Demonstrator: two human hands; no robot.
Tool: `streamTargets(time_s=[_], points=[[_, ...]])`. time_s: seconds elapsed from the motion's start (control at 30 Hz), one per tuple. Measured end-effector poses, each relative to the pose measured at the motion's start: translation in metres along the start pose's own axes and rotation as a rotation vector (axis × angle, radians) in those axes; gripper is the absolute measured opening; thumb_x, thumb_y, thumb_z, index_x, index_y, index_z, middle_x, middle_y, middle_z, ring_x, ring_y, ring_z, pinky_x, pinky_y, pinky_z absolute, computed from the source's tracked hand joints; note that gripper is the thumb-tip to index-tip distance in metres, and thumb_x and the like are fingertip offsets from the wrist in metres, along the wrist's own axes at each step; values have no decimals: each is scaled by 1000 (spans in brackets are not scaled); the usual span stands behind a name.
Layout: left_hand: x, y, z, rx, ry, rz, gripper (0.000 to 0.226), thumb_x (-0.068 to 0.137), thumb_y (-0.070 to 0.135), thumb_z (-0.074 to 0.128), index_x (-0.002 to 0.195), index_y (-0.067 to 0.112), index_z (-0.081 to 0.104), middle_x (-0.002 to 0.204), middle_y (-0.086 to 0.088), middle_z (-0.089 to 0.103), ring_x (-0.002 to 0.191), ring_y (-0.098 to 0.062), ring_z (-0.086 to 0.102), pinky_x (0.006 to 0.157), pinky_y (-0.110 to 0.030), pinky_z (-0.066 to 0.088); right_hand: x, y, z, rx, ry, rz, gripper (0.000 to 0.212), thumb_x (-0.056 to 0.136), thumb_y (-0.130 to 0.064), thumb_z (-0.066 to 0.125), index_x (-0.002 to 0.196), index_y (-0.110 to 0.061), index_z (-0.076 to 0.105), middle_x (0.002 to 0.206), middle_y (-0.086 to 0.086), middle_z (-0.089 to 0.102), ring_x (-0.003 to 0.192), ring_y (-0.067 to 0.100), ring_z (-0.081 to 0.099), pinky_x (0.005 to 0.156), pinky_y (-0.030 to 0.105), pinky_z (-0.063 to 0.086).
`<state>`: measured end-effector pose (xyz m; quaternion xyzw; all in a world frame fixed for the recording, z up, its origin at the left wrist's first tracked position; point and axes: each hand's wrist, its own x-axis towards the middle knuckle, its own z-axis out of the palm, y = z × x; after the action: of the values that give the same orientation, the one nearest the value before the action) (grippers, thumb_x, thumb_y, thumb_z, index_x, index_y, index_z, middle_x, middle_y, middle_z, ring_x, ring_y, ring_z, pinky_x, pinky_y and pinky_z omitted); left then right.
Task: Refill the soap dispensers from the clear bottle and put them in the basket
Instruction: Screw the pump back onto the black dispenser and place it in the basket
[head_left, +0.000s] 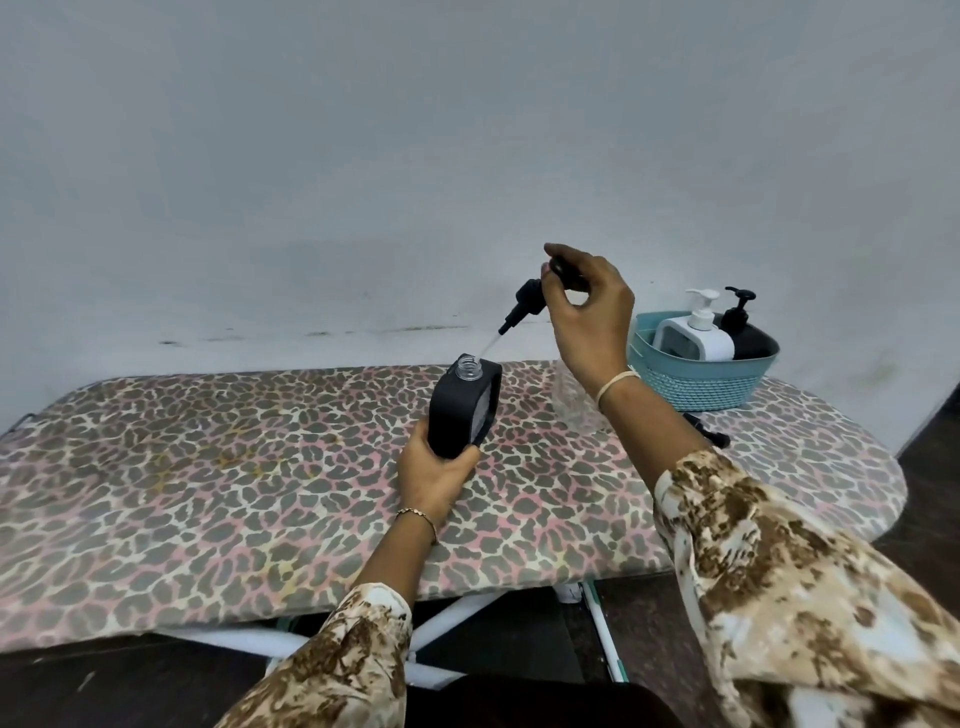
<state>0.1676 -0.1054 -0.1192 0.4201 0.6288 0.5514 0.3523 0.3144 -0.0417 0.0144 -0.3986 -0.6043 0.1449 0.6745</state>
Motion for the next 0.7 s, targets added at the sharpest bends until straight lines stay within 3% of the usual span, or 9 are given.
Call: streamTargets(time_s=[0.1, 0.3, 0.43, 0.7], points=[[4, -3, -1, -30, -14, -24, 49, 72, 6, 77, 108, 28, 52, 96, 10, 62, 97, -21, 66, 89, -43, 56, 4, 2, 7, -57, -73, -51, 23, 87, -10, 63, 109, -16, 71, 91, -3, 63, 84, 9, 65, 82, 15, 49], [6, -5, -2, -90, -32, -41, 47, 75, 7, 74, 103, 34, 49, 94, 15, 62, 97, -22, 67, 88, -45, 56, 2, 10, 22, -157, -304, -78, 23, 89, -15, 64, 112, -17, 70, 95, -3, 64, 86, 7, 64, 88, 26, 52], [8, -6, -2, -110, -27, -36, 45, 76, 9, 73, 105, 33, 49, 94, 15, 62, 97, -21, 67, 88, -45, 56, -7, 17, 28, -174, -447, -43, 23, 89, -13, 66, 112, -17, 70, 100, 0, 65, 87, 7, 64, 88, 25, 52], [11, -8, 0, -119, -23, -25, 42, 75, 10, 74, 96, 38, 50, 92, 17, 62, 92, -22, 68, 86, -47, 56, -26, 27, 40, -124, -549, 107, 36, 82, -18, 75, 115, -20, 62, 97, -6, 65, 85, 5, 68, 83, 27, 55]])
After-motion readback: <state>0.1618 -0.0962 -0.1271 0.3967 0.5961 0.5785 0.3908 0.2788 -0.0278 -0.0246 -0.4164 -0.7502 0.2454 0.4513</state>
